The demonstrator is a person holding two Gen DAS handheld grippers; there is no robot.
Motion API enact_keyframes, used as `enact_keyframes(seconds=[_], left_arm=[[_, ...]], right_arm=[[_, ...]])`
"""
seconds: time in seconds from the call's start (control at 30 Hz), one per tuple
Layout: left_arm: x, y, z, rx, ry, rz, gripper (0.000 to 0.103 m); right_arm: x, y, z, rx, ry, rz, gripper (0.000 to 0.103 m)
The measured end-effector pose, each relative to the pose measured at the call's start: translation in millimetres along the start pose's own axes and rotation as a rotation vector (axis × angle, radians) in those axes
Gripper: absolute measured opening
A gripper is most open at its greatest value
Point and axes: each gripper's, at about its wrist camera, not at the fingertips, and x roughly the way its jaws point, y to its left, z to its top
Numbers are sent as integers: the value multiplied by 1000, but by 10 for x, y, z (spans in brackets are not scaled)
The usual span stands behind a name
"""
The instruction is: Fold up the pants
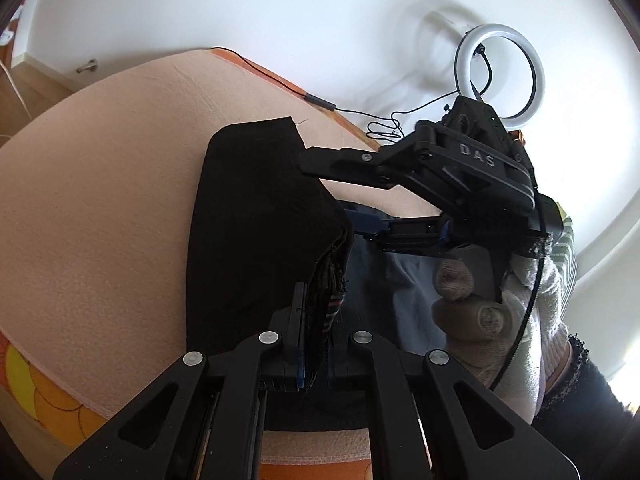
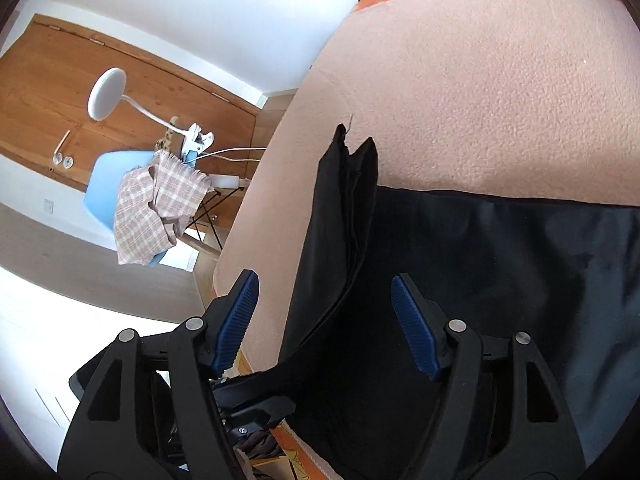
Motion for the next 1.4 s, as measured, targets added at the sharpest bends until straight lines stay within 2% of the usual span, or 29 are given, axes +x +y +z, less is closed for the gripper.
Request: enact_keyframes(seconds=[0.03,0.07,0.1,0.13,0.17,0.23,0.4,0.63,0.97,1.2,1.3,1.4], left_arm=[[16,-21,1,1,6,-5,5],[26,-43,-5,6,12,-8,5],[36,-74,-9,15,17,-11,5],[49,-116,-24,26,19,-12,5],[55,-158,-23,38,18,-13,5],[63,-225,-21,53,20,-23,5],[115,-420,-58,88,37,-54,5],[223,-871,-127,195,59,-98,5],[432,-1495,-268,293,115,-221,5],[616,-1778,-347,332,183,-253,5],[657,-1862,-303,335,235,-246,19],[471,-1860,-382,333,259,-289,22]], right_arm=[[22,-34,10,11,-5,-2,60],[45,-53,21,15,-8,-5,44],[62,-57,24,13,-8,-12,35],[72,-48,21,6,-10,-23,21],[62,-41,6,-5,-18,-39,13],[-10,-16,-19,-36,-44,-66,9],[-340,-5,-92,-74,-122,-112,6],[-841,-20,-237,-113,-212,-194,6],[-1672,-275,-500,-80,-331,-282,5],[-2039,-501,-705,-35,-373,-322,5],[-2162,-633,-794,-11,-388,-323,5],[-2260,-714,-863,9,-399,-324,5]])
